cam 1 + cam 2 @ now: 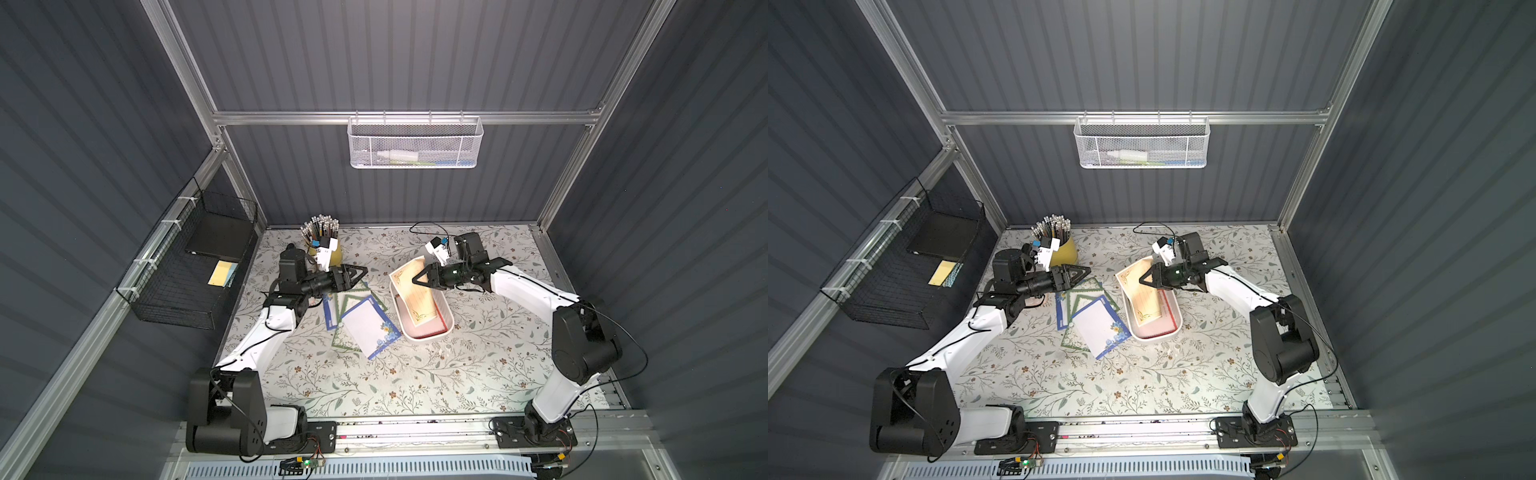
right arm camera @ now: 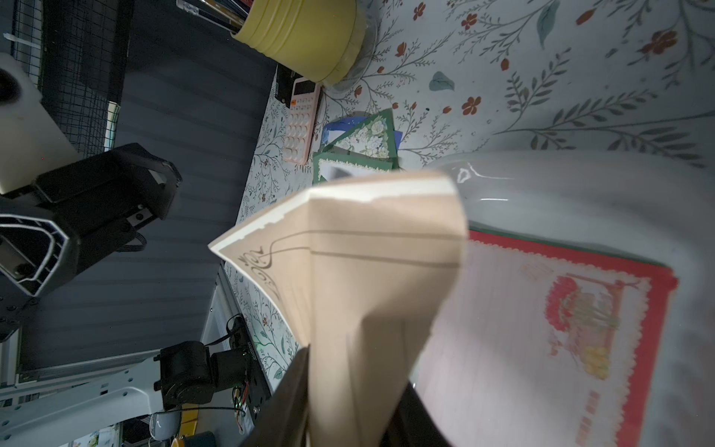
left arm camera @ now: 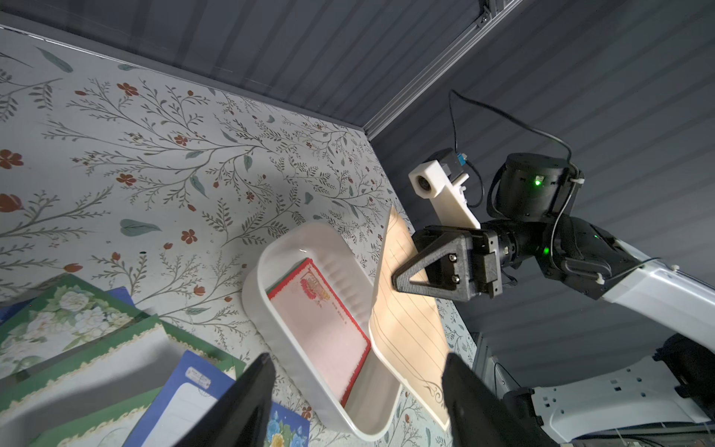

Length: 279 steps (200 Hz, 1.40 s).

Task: Take out the stationery paper from the storage box
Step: Place the stationery paper at the center of the board.

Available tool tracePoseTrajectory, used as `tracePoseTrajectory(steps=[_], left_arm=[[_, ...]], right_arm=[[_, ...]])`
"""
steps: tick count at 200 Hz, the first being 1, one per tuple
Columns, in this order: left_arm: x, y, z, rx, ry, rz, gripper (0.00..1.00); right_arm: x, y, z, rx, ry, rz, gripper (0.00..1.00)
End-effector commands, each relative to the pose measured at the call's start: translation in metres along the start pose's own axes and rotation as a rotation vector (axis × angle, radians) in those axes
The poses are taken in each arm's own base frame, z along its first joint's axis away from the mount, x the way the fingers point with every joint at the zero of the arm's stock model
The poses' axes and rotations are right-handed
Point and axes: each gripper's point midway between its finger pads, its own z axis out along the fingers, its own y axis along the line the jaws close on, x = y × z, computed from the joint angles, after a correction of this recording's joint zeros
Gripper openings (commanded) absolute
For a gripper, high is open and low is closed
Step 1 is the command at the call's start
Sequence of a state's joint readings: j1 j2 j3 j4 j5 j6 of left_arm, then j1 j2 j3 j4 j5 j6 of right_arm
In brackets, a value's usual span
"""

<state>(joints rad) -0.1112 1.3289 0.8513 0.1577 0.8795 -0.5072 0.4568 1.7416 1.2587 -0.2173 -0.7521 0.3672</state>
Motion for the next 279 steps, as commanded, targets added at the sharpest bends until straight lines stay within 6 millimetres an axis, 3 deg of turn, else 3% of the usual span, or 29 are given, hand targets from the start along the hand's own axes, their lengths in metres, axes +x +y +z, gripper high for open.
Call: tracePoseTrajectory(steps=[1, 47, 112, 162, 197, 248, 279], left_arm=[[0.009, -0.018, 0.008, 0.063, 0.008, 0.014, 0.71], [0.019, -0.031, 0.04, 0.1, 0.04, 0.015, 0.71], [0.019, -0.022, 0.054, 0.108, 0.036, -0.005, 0.69], [0.013, -0.032, 0.072, 0.16, 0.035, -0.004, 0.68], [0.02, -0.039, 0.088, 0.178, 0.055, -0.008, 0.65], [0.026, -0.048, 0.099, 0.196, 0.069, -0.008, 0.33], [0.023, -0.046, 0.099, 0.163, 0.069, 0.0, 0.04]], right_arm=[[-0.013, 0.014, -0.003, -0.046, -0.024, -0.026, 0.31], [-0.019, 0.02, -0.005, -0.063, -0.033, -0.033, 0.31], [-0.024, 0.03, -0.007, -0.101, -0.034, -0.039, 0.32], [-0.024, 0.028, -0.003, -0.108, -0.025, -0.024, 0.32], [-0.025, 0.03, -0.001, -0.118, -0.025, -0.021, 0.32], [-0.024, 0.032, -0.001, -0.112, -0.024, -0.03, 0.32], [-0.024, 0.033, -0.002, -0.111, -0.027, -0.033, 0.32]])
